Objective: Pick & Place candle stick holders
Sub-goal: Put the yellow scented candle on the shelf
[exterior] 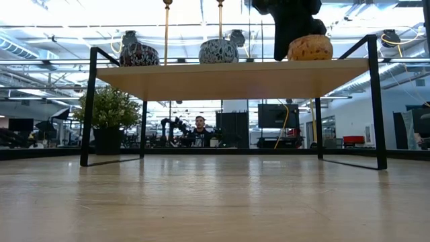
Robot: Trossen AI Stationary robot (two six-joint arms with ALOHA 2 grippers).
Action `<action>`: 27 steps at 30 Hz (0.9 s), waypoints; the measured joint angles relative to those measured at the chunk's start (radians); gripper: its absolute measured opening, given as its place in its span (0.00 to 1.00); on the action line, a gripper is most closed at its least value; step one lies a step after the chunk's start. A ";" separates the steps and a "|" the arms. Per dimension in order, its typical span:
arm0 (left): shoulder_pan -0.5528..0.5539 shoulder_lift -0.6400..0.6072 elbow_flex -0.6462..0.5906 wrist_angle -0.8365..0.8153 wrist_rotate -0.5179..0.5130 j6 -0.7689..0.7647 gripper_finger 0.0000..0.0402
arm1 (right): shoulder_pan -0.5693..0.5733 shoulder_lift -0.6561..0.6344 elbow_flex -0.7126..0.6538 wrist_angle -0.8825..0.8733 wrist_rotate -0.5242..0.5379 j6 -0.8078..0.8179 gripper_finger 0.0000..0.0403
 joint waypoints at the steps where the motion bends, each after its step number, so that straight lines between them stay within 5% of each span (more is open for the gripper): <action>1: 0.000 0.000 0.000 0.000 0.000 0.003 0.99 | 0.000 -0.001 0.000 -0.003 0.002 0.000 0.00; 19: -0.008 0.000 0.000 -0.002 0.004 0.011 0.99 | 0.031 -0.134 0.000 0.128 0.266 -0.002 0.00; 23: -0.013 0.000 0.000 -0.002 0.003 0.010 0.99 | 0.043 -0.190 0.000 0.154 0.241 -0.025 0.00; 27: -0.019 0.000 0.000 -0.002 0.003 0.010 0.99 | 0.059 -0.228 0.001 0.144 0.098 -0.064 0.00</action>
